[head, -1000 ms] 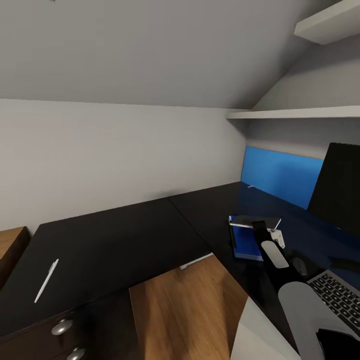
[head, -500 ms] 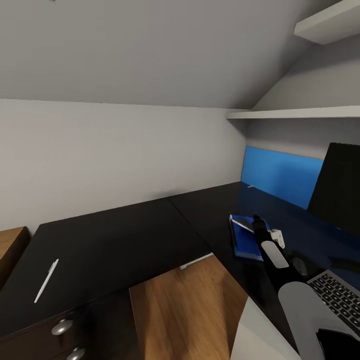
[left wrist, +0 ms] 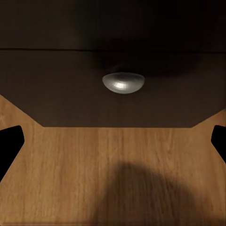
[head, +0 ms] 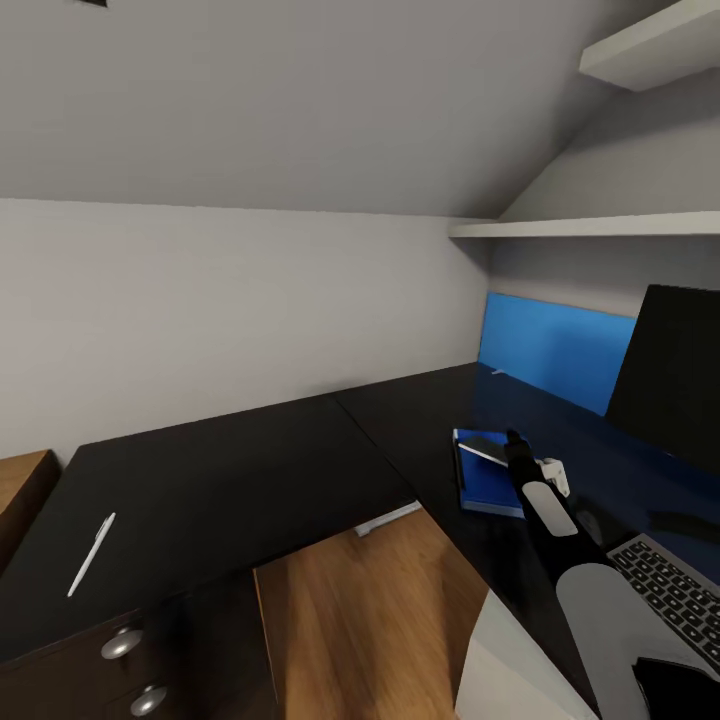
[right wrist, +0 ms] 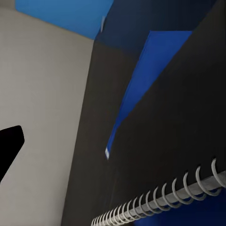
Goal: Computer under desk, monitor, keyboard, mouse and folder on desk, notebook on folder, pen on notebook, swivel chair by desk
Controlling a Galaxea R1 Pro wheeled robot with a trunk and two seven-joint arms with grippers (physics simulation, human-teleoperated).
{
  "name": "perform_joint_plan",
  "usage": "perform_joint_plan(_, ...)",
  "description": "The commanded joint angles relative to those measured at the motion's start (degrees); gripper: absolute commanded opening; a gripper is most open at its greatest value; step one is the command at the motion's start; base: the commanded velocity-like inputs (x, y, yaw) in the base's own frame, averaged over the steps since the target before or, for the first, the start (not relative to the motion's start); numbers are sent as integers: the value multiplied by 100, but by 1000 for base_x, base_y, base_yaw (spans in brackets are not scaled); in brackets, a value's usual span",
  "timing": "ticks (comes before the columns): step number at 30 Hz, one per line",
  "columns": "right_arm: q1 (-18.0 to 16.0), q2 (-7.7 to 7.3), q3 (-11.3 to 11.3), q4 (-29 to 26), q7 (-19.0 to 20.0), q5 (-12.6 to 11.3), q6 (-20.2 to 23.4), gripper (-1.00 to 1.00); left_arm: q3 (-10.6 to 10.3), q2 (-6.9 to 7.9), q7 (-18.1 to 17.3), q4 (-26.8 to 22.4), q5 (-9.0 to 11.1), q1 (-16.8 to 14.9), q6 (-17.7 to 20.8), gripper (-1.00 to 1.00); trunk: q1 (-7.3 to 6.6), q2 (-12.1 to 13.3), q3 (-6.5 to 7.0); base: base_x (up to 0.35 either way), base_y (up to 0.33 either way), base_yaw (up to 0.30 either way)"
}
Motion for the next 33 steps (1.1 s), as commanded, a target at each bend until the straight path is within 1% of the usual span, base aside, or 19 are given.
perform_joint_plan(1,-2,-2,13,-7,-16,-59,-25,100,-12,1,6,3,43,-4,-17,100,-1,-3,-6,-5,-6,0)
perform_joint_plan(11,-2,-2,13,-8,-16,-58,-46,100,-12,1,6,0,43,-4,-18,100,-1,-3,-6,-3,-1,0)
perform_joint_plan(20,-2,-2,13,-8,-16,-58,-110,100,-12,6,6,2,43,-4,-16,100,-1,-3,-6,-139,0,0)
perform_joint_plan(33,-2,-10,13,-8,-16,-58,-113,100,-12,10,6,3,48,-6,-16,100,-1,-3,-6,-5,0,0)
